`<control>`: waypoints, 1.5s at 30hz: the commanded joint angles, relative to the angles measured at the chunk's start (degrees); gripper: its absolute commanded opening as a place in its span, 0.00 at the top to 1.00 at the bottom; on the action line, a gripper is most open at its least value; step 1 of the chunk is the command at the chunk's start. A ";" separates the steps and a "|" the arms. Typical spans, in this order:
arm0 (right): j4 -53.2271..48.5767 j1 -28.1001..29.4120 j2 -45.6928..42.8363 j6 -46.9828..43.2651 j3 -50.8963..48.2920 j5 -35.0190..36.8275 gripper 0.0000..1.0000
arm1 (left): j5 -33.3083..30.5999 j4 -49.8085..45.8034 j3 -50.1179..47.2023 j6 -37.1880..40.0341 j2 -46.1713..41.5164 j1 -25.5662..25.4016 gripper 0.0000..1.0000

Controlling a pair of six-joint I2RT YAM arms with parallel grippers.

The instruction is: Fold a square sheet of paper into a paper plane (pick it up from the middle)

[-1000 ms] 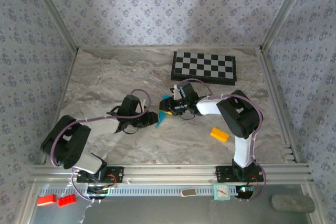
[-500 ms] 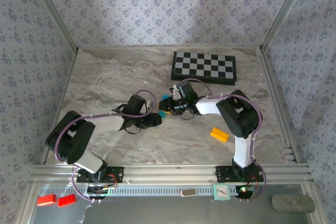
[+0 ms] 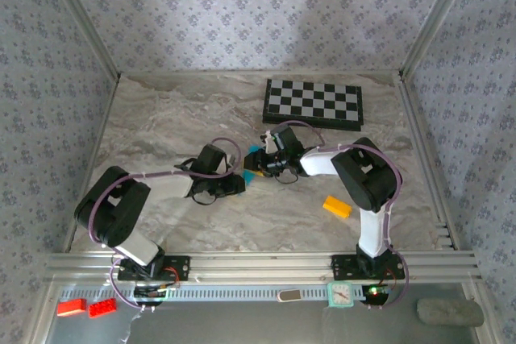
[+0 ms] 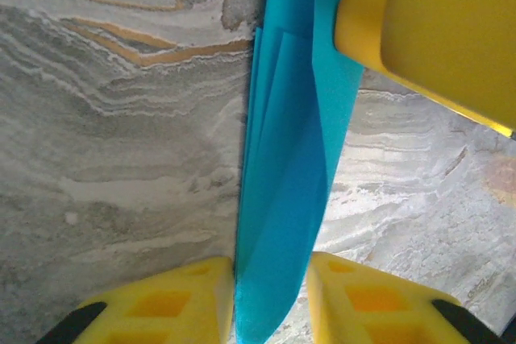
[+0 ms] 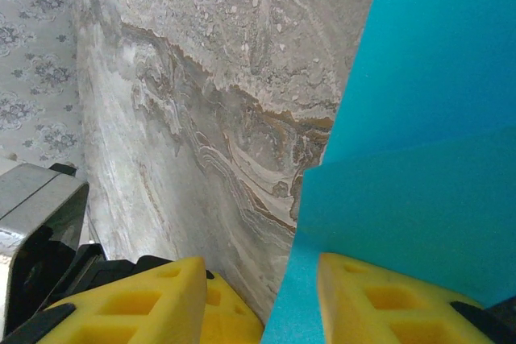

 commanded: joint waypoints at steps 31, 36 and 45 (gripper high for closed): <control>-4.88 0.72 3.03 -2.96 4.79 -0.38 0.61 | -1.19 0.04 -1.47 0.78 3.93 -0.78 0.88; -6.07 0.75 3.60 -3.12 5.22 -0.04 0.63 | -1.19 0.08 -1.62 0.80 3.83 -0.76 0.87; -11.61 0.92 4.44 -4.64 7.23 2.14 0.67 | -1.12 -0.09 -1.45 0.70 3.51 -0.78 0.87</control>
